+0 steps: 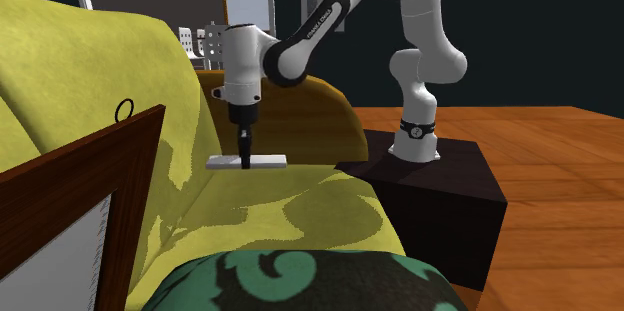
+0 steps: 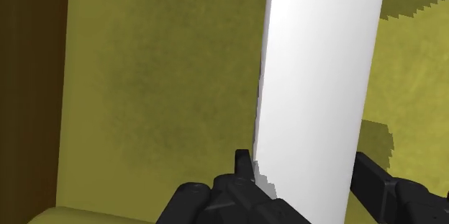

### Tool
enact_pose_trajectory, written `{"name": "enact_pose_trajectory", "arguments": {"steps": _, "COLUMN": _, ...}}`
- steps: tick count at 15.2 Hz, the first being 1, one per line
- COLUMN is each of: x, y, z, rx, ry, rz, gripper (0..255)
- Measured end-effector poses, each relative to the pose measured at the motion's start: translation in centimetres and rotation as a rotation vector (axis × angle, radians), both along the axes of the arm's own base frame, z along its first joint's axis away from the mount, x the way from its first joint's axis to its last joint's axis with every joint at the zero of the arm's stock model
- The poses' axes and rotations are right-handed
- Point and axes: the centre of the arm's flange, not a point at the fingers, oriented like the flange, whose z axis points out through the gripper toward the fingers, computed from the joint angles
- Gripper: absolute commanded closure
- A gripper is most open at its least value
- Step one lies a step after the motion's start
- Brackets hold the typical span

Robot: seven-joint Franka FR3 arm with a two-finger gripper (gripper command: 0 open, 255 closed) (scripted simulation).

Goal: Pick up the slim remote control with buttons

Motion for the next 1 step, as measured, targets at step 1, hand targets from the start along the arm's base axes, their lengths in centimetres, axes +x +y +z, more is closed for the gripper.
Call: {"name": "enact_pose_trajectory", "arguments": {"steps": 1, "x": 0.04, "y": -0.03, "z": 0.26, "rx": 0.0, "ry": 0.0, "rz": 0.0, "gripper": 255}}
